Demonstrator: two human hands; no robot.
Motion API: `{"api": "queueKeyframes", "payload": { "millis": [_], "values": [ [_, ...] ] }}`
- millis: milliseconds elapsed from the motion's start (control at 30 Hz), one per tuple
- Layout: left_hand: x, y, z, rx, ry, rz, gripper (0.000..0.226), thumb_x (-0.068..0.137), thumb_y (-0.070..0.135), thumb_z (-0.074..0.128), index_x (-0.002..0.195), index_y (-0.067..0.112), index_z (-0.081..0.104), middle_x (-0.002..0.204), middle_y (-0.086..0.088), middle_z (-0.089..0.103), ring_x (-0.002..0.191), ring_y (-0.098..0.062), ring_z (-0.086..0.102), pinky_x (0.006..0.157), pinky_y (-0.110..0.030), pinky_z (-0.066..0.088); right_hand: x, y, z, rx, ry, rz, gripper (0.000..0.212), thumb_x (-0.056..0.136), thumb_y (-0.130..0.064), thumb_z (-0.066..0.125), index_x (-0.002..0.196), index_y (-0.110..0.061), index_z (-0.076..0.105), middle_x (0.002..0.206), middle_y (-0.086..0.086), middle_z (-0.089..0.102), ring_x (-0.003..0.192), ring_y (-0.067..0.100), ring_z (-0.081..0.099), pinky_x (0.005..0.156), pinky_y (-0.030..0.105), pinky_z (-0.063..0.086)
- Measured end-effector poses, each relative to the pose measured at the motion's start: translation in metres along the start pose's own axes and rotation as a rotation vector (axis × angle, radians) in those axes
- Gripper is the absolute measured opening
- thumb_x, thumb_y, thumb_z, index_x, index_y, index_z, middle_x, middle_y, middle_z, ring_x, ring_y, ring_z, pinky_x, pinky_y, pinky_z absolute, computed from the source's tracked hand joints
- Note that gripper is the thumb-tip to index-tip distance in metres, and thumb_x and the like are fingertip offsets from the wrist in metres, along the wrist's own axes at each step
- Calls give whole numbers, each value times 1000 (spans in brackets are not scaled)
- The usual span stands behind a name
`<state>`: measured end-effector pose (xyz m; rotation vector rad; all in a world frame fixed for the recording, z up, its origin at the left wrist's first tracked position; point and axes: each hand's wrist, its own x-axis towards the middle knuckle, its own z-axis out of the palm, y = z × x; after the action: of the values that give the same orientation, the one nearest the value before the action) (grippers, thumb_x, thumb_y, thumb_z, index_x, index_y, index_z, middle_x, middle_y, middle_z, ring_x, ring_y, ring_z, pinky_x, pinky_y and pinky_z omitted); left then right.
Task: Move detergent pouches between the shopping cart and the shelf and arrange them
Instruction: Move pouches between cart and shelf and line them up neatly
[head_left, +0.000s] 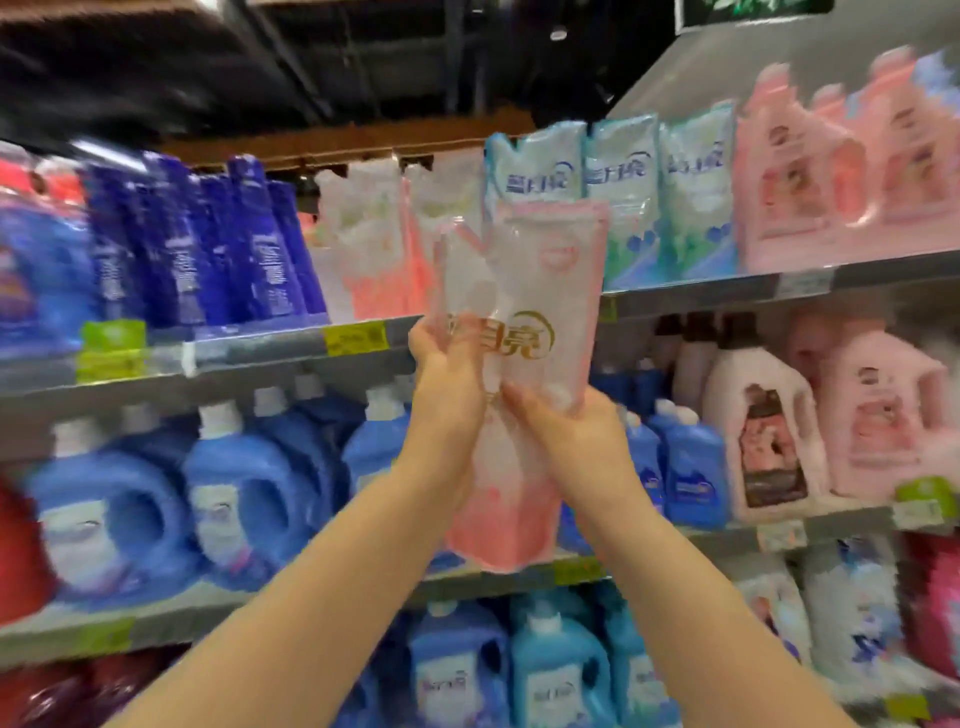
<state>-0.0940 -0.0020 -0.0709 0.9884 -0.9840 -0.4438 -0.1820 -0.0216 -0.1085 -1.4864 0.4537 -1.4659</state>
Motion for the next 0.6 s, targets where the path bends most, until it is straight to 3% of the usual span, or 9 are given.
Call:
{"api": "queueKeyframes", "payload": {
  "millis": [67, 167, 233, 333, 433, 600],
  "values": [
    [32, 10, -29, 27, 31, 24, 59, 77, 57, 55, 126, 30, 34, 126, -7, 54, 113, -28, 57, 96, -51, 46, 29, 3, 38, 103, -66, -9, 16, 83, -8, 67, 78, -23, 67, 61, -15, 69, 60, -2, 63, 59, 18, 52],
    [78, 24, -61, 53, 63, 118, 49, 92, 41, 50, 132, 21, 30, 128, -9, 53, 113, -28, 56, 96, -51, 47, 73, 5, 82, 181, -177, -32, 9, 82, -11, 67, 82, -20, 68, 68, -9, 71, 64, 5, 67, 62, 21, 55],
    [108, 35, -75, 86, 101, 187, 44, 96, 35, 46, 132, 18, 29, 122, -9, 56, 104, -24, 60, 91, -46, 51, 106, 6, 104, 216, -257, -29, 4, 83, -13, 68, 84, -17, 69, 78, 0, 72, 71, 16, 68, 69, 30, 58],
    [157, 58, -89, 86, 152, 260, 42, 97, 30, 45, 132, 16, 29, 103, -2, 60, 89, -18, 63, 81, -40, 54, 164, -2, 135, 259, -330, 10, 2, 83, -17, 68, 85, -16, 67, 80, 1, 70, 74, 18, 68, 73, 32, 58],
    [200, 80, -99, 90, 162, 316, 40, 97, 28, 45, 132, 17, 29, 103, -3, 61, 86, -18, 66, 71, -37, 58, 220, -11, 169, 238, -424, -27, 27, 85, -22, 67, 108, -11, 64, 101, 8, 70, 93, 26, 68, 86, 43, 55],
    [264, 99, -115, 81, 177, 342, 40, 97, 26, 47, 132, 18, 31, 112, -8, 60, 92, -22, 66, 71, -38, 59, 301, -19, 213, 210, -501, -123, 24, 85, -22, 67, 104, -8, 64, 98, 9, 69, 96, 27, 67, 90, 45, 53]
  ]
}}
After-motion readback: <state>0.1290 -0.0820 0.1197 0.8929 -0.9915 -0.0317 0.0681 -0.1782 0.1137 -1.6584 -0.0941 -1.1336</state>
